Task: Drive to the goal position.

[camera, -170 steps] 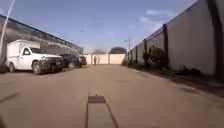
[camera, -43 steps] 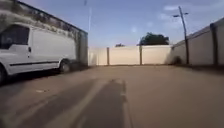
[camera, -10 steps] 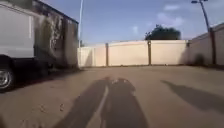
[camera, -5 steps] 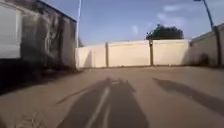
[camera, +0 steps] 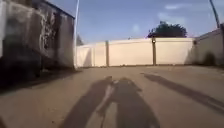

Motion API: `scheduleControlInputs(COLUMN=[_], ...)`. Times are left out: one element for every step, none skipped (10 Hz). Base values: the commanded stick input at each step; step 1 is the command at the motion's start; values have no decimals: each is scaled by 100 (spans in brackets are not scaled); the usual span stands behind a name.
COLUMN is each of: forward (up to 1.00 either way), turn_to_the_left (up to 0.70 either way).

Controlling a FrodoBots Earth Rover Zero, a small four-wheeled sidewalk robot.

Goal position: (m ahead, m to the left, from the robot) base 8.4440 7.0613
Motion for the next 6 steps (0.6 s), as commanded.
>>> scheduleControlInputs(forward=[100,100,100,100,100,100], turn_to_the_left=[0,0,0,0,0,0])
